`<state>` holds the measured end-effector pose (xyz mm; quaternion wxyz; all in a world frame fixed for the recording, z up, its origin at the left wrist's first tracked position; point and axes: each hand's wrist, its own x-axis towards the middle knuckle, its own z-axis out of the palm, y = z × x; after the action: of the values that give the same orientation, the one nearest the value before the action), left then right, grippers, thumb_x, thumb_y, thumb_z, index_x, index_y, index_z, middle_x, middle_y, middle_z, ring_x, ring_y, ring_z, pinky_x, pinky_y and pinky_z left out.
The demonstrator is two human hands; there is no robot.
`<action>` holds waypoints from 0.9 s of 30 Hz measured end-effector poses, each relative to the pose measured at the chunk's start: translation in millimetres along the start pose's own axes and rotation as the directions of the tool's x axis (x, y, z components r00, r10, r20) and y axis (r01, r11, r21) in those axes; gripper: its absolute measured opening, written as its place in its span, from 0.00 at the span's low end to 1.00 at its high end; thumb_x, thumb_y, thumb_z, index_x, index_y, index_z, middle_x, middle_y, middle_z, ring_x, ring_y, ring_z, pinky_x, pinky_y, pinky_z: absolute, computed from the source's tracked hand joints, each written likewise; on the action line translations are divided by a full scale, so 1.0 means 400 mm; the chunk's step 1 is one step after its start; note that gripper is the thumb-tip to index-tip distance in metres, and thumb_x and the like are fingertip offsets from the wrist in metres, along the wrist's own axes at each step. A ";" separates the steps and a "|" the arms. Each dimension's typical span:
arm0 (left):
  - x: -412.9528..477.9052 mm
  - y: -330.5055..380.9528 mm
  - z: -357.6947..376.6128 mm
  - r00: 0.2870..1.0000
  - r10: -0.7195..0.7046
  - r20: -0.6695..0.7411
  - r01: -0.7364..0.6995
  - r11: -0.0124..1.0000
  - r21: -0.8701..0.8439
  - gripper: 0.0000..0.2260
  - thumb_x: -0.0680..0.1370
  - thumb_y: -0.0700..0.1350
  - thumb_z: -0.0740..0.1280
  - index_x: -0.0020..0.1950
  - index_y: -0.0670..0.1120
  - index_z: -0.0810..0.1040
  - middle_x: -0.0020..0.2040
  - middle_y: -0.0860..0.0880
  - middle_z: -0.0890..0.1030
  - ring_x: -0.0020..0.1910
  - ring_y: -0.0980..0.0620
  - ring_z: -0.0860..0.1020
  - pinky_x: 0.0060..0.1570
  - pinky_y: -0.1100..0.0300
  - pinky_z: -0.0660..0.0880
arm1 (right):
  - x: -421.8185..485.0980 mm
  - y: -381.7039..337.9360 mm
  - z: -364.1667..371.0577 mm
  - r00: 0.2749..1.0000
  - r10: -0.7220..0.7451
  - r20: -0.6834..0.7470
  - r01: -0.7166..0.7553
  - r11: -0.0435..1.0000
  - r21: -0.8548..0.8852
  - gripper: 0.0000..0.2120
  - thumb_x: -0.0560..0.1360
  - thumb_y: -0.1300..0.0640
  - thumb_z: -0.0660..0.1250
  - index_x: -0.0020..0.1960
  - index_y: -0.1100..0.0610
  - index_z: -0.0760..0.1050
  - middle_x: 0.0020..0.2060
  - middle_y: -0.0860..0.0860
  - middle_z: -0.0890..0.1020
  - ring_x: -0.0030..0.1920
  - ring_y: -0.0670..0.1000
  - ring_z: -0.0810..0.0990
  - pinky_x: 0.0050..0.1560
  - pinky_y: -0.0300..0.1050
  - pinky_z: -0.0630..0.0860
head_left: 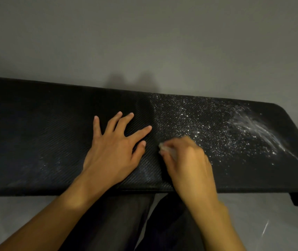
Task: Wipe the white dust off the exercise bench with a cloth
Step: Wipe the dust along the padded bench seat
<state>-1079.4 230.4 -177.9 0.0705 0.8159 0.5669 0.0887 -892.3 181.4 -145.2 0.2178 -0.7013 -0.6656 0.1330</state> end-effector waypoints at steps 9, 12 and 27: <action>0.000 -0.001 0.002 1.000 0.002 -0.010 -0.002 1.000 -0.008 0.25 0.81 0.63 0.47 0.78 0.66 0.64 0.81 0.45 0.63 0.82 0.41 0.57 0.75 0.25 0.50 | -0.006 -0.007 -0.024 0.994 -0.001 0.109 0.001 1.000 0.001 0.07 0.77 0.46 0.69 0.55 0.43 0.80 0.51 0.41 0.80 0.50 0.48 0.82 0.49 0.51 0.79; 0.002 -0.001 0.000 1.000 0.008 -0.006 -0.008 1.000 -0.011 0.25 0.81 0.63 0.47 0.78 0.66 0.64 0.81 0.45 0.63 0.82 0.41 0.57 0.75 0.25 0.49 | 0.069 -0.011 -0.012 0.998 -0.001 0.062 0.008 0.995 -0.104 0.09 0.79 0.47 0.67 0.58 0.45 0.79 0.54 0.46 0.79 0.52 0.55 0.81 0.49 0.52 0.79; 0.000 0.003 -0.008 1.000 0.000 0.006 0.000 1.000 0.003 0.25 0.81 0.63 0.47 0.78 0.65 0.64 0.81 0.45 0.63 0.81 0.41 0.57 0.74 0.24 0.51 | 0.150 -0.043 0.026 0.999 0.030 -0.016 -0.032 0.988 -0.150 0.11 0.81 0.50 0.65 0.61 0.51 0.78 0.56 0.52 0.78 0.51 0.59 0.82 0.48 0.53 0.79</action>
<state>-1079.0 230.0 -174.6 0.0713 0.8163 0.5669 0.0854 -907.8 242.6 -139.8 0.1669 -0.7267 -0.6614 0.0811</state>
